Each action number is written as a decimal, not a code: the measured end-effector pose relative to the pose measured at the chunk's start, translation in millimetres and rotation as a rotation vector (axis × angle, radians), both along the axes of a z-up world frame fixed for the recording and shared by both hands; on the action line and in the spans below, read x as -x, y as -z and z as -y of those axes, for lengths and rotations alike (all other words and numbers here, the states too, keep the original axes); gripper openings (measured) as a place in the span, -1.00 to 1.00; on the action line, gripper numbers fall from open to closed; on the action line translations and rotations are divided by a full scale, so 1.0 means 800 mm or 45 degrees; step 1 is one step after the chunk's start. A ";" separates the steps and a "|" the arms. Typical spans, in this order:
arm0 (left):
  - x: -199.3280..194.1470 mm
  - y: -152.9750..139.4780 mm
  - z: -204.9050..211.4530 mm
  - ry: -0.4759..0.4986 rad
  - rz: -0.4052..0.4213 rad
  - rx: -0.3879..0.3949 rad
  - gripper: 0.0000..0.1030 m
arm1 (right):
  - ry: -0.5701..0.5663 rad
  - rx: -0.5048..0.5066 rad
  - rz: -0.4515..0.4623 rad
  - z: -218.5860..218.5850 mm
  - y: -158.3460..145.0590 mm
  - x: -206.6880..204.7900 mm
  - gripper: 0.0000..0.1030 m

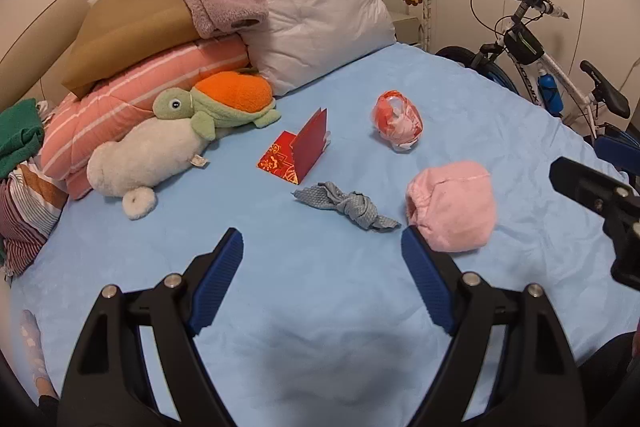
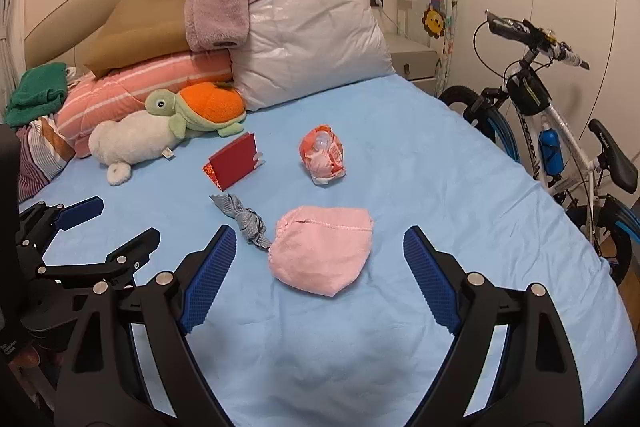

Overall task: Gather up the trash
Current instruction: 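Grasp the grey cloth with the left tool while the right tool grasps the pink cloth, then carry the grey and pink cloths with both tools toward the grey bin, then open both tools over the bin to drop the cloths inside, then move both open tools back over the bed toward the envelope and bag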

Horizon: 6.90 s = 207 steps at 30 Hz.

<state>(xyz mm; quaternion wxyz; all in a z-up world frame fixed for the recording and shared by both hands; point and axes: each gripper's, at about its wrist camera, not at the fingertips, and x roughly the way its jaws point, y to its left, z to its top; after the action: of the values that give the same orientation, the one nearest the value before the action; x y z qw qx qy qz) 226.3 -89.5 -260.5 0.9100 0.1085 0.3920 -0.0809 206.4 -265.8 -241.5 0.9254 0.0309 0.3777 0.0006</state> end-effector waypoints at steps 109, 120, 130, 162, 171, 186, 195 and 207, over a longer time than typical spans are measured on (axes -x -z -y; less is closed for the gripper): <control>0.386 -0.246 0.360 1.356 0.339 -0.013 -0.43 | 0.622 0.141 0.207 0.277 -0.238 0.506 -0.59; 0.452 -0.277 0.451 1.649 0.344 0.093 -0.43 | 1.004 0.332 0.216 0.317 -0.285 0.644 -0.59; 0.524 -0.284 0.514 1.910 0.293 0.173 -0.43 | 1.203 0.413 0.201 0.336 -0.299 0.713 -0.59; 0.484 -0.237 0.535 1.804 0.170 0.258 0.71 | 1.206 0.303 0.146 0.371 -0.274 0.688 0.07; 0.336 -0.224 0.433 1.277 0.212 0.211 0.71 | 0.819 0.205 0.188 0.333 -0.247 0.536 0.34; 0.119 -0.170 0.152 0.397 0.220 -0.006 0.71 | 0.077 0.014 0.238 0.150 -0.196 0.208 0.33; 0.041 -0.132 0.030 0.109 0.206 -0.111 0.71 | -0.112 -0.025 0.171 0.062 -0.156 0.083 0.38; -0.049 -0.055 -0.005 0.041 0.112 -0.125 0.71 | -0.195 -0.008 0.063 0.006 -0.068 -0.056 0.47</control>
<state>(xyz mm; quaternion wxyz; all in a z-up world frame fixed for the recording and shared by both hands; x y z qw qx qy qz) 265.8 -85.7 -216.2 0.9184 0.1628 0.3534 -0.0714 251.6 -270.9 -187.4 0.9316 0.0049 0.3560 0.0734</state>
